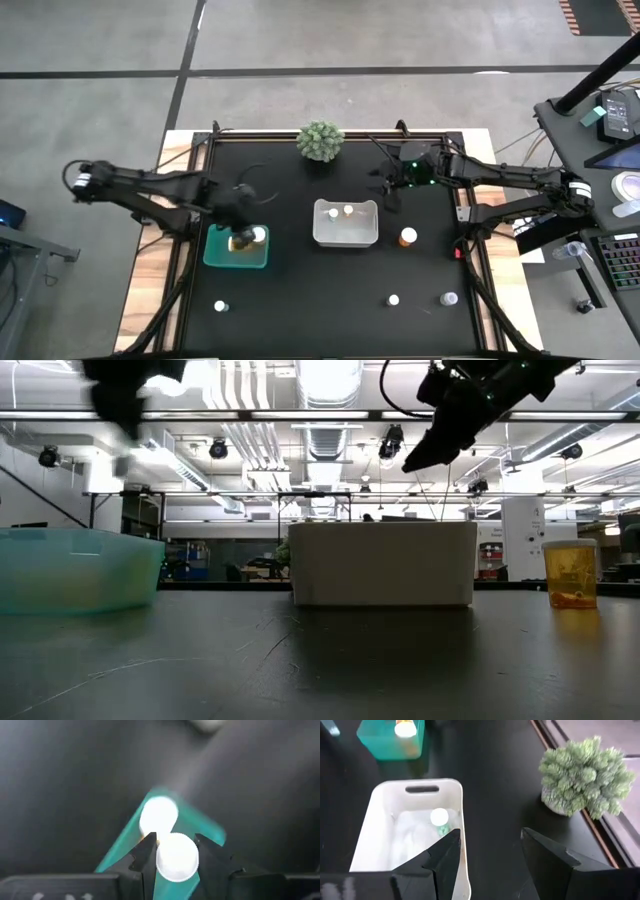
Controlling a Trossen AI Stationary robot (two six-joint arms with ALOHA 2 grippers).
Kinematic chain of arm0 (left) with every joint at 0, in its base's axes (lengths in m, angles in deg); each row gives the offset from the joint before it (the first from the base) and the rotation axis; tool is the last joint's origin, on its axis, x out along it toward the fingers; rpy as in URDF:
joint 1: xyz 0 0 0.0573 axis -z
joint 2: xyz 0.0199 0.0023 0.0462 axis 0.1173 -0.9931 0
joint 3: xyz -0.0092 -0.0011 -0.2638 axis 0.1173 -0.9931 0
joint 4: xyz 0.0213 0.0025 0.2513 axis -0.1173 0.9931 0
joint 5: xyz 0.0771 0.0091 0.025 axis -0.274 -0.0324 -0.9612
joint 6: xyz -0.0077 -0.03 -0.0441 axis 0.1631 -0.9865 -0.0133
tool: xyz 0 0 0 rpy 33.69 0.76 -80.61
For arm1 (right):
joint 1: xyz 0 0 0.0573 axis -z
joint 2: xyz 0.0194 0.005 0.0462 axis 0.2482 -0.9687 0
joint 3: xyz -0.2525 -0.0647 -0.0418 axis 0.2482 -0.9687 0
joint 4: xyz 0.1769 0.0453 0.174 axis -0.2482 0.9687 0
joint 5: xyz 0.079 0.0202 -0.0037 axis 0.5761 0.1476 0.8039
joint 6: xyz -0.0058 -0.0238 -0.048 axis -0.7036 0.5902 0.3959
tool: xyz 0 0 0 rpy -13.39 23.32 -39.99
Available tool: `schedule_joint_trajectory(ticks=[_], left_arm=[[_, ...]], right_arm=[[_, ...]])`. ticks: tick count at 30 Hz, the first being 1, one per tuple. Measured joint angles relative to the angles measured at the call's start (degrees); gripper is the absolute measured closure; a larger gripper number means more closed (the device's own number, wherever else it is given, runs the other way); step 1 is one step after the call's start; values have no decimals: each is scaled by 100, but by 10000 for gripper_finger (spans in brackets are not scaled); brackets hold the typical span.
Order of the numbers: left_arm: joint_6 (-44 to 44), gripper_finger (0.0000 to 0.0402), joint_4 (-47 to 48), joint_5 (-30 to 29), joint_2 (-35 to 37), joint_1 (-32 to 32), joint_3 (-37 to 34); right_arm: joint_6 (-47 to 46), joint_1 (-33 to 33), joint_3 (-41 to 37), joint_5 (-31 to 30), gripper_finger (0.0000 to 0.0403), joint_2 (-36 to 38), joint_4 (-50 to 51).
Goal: Pick and place medicine bottles into bin by pill shape (circle, oval)
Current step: Put the blue tablet bottle into the white bin
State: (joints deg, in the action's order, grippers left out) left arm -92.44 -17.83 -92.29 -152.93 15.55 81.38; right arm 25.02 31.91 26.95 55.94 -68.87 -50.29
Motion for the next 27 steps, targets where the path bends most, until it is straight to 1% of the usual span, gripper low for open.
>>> schedule_joint_trajectory(ticks=[4, 7, 11, 14, 19, 27], left_arm=[[-1506, 305, 852, 12, 748, 284, -896], [-2081, 305, 699, 6, 1224, 341, -1528], [-2140, 305, 151, 3, 1574, 341, -2184], [-2138, 305, -4, -2, 1654, 340, -2506], [-1923, 305, -101, -323, 1555, 340, -2579], [-1830, 305, -343, -517, 1257, 340, -2840]], right_arm=[[-12, 0, 0, -1, 202, 0, -309], [-69, 0, 4, -1, 202, 0, -446], [-234, 0, 35, -4, 202, -1, -492], [-326, 0, 42, -9, 202, -1, -505], [-366, 0, 43, -12, 202, -1, -636], [-344, 0, 46, -16, 202, -1, -916]])
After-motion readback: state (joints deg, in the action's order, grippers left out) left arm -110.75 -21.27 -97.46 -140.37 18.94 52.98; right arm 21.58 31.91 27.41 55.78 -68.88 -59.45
